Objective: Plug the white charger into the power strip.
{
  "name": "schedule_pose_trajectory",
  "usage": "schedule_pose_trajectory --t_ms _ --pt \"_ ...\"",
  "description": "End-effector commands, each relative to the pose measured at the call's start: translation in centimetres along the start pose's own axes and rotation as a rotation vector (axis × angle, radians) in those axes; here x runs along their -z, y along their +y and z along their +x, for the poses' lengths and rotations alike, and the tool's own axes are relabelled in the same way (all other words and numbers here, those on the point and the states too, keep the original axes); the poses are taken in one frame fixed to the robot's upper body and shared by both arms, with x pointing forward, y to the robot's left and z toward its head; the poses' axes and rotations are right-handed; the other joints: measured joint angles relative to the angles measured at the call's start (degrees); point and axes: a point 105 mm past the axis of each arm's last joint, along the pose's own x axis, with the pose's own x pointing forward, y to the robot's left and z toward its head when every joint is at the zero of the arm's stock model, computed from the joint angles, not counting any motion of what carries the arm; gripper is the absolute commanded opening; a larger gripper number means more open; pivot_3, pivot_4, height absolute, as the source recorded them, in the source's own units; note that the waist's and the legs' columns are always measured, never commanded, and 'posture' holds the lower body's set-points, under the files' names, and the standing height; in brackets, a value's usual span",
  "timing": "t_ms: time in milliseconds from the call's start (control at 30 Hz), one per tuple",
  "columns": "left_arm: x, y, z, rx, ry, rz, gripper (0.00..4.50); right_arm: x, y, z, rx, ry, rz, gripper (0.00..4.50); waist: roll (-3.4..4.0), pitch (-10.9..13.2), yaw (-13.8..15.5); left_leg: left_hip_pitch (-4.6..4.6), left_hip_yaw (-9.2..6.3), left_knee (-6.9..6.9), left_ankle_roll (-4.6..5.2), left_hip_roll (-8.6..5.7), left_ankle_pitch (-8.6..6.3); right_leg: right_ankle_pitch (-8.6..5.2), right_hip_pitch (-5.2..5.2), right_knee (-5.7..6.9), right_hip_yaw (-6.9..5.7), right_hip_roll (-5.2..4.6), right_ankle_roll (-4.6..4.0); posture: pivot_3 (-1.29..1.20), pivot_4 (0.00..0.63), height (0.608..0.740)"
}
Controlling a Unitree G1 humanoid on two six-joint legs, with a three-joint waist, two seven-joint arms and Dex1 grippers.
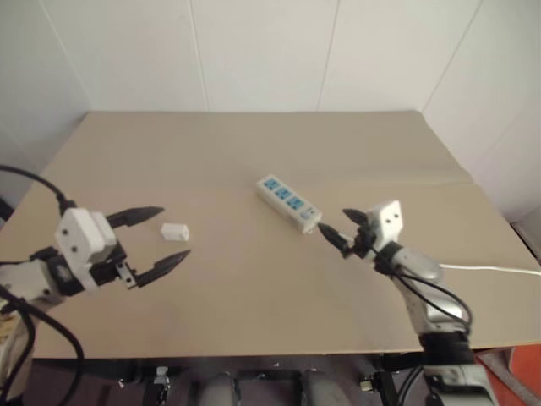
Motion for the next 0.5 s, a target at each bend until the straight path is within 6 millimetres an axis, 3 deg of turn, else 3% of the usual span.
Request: schedule_pose_trajectory --t_ms 33,500 --pt "-0.4 0.1 0.2 -0.008 -0.014 0.019 4.5 -1.0 -0.3 1.4 -0.013 -0.048 -0.052 4.43 0.01 0.01 -0.06 -0.03 -0.01 -0.01 0.0 0.0 0.0 0.0 -0.03 0.01 -0.01 -0.01 0.0 0.0 0.15 0.74" --pt "-0.3 0.0 0.2 -0.01 -0.011 0.014 4.5 -1.5 1.0 6.1 -0.116 -0.078 -0.025 4.43 0.06 0.04 -0.6 -0.04 0.0 -0.09 -0.03 0.04 -0.02 0.02 -0.17 0.14 0.01 0.0 -0.03 0.0 0.15 0.74"
